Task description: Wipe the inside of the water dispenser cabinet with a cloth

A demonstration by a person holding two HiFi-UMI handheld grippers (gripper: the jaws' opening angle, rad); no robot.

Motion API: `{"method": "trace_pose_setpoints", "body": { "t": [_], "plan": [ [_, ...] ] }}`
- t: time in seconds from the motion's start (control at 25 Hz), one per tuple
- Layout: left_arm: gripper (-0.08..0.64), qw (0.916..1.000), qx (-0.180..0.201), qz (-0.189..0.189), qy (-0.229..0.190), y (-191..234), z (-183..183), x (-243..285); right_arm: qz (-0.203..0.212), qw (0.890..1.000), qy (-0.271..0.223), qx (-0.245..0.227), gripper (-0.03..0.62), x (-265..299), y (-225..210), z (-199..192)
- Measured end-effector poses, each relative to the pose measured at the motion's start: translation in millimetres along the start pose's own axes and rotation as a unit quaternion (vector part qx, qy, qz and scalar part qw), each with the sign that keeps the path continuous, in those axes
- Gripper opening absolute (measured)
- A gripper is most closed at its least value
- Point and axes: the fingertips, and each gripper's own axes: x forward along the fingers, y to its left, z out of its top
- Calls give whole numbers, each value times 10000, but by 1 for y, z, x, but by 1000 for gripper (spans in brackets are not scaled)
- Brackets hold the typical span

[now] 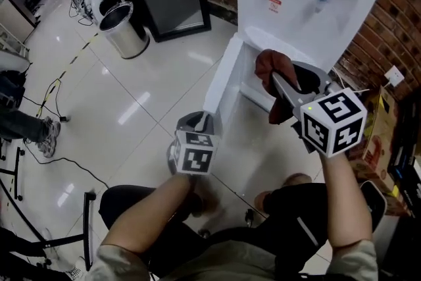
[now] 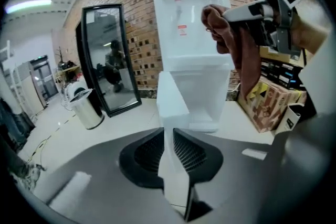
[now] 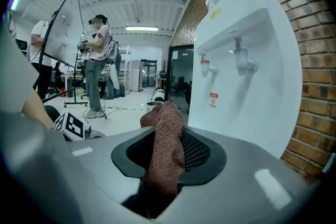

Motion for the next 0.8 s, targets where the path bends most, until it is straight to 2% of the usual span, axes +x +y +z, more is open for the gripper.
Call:
{"method": "trace_pose_setpoints", "body": {
  "t": [0.08,0.12,0.24,0.44,0.56,0.8],
  "plan": [
    [40,9995,33,310,-15,19,-3,4,32,10000,90,-24,137,7,0,-5],
    [0,9990,91,441,-10,30,-3,6,64,9999,130,-60,137,11,2,-6],
    [0,9970,51,749,177,62,-4,15,206,9991,225,-297,137,27,12,-8],
    [-2,9962,-160,718,457,94,-19,34,482,9955,461,-681,137,50,34,-17],
    [-3,9940,-309,815,655,109,-26,47,551,9946,498,-723,137,70,40,-17],
    [-2,9963,-132,697,481,136,-17,67,737,9950,349,-575,137,128,51,-8]
  ]
}}
